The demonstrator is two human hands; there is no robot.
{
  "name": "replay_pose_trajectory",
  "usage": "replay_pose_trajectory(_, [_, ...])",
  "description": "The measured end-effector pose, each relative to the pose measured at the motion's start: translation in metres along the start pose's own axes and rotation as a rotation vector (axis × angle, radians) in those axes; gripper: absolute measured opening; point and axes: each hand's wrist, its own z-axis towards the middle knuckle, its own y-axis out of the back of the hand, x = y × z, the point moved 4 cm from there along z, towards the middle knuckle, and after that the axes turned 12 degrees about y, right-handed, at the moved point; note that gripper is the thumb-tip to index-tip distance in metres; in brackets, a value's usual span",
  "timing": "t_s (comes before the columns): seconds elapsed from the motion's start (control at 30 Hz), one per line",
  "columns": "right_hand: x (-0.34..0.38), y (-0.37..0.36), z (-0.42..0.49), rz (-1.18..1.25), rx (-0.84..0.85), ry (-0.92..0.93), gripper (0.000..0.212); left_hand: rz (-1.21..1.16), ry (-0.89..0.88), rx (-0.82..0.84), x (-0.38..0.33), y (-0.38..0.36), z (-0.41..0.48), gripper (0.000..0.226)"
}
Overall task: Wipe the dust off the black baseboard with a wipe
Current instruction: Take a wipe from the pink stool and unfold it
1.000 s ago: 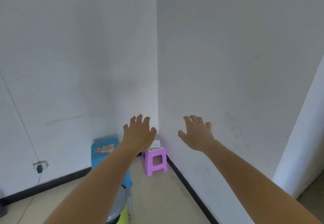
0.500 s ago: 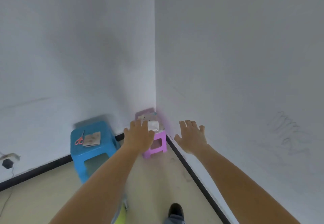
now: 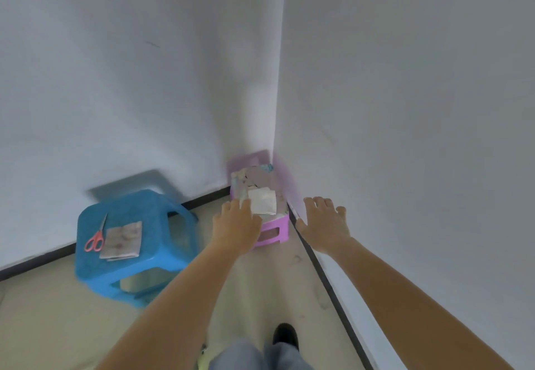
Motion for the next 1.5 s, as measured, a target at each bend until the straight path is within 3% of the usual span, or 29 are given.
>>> replay_pose_trajectory(0.17, [-0.018, -0.046, 0.086, 0.098, 0.116, -0.075, 0.049, -0.067, 0.042, 0.085, 0.008, -0.037, 0.101, 0.04])
replay_pose_trajectory(0.37, [-0.034, -0.13, 0.164, 0.225, 0.251, -0.226, 0.051, -0.033, 0.05, 0.31, 0.03, -0.126, 0.199, 0.039])
replay_pose_trajectory(0.5, [-0.045, -0.179, 0.217, 0.238, 0.284, -0.255, 0.046, 0.064, -0.033, 0.408, 0.038, -0.174, 0.261, 0.035])
replay_pose_trajectory(0.6, [-0.05, -0.216, 0.251, 0.244, 0.305, -0.241, 0.046, 0.033, 0.015, 0.451, 0.041, -0.202, 0.302, 0.041])
replay_pose_trajectory(0.83, [-0.054, -0.288, 0.322, 0.375, 0.259, -0.214, 0.053, -0.114, 0.044, 0.437, 0.041, -0.256, 0.374, 0.051])
replay_pose_trajectory(0.97, [-0.06, -0.312, 0.347, 0.559, 0.149, -0.346, 0.067, -0.149, 0.024, 0.411, 0.031, -0.279, 0.4, 0.055])
replay_pose_trajectory(1.07, [-0.064, -0.328, 0.354, 0.752, 0.105, -0.499, 0.053, -0.18, 0.093, 0.366, 0.027, -0.29, 0.413, 0.035])
replay_pose_trajectory(1.17, [-0.065, -0.333, 0.35, 0.835, 0.077, -0.54, 0.021, -0.228, 0.12, 0.327, 0.027, -0.29, 0.411, 0.008])
replay_pose_trajectory(1.23, [-0.067, -0.326, 0.34, 0.965, 0.014, -0.572, 0.01, -0.297, 0.103, 0.339, 0.027, -0.281, 0.403, 0.007])
replay_pose_trajectory(1.37, [-0.076, -0.281, 0.311, 1.194, -0.161, -0.631, 0.014, -0.469, 0.119, 0.439, 0.022, -0.239, 0.374, 0.01])
replay_pose_trajectory(1.5, [-0.082, -0.202, 0.266, 1.357, -0.213, -0.624, 0.02, -0.604, 0.063, 0.548, 0.0, -0.169, 0.333, 0.011])
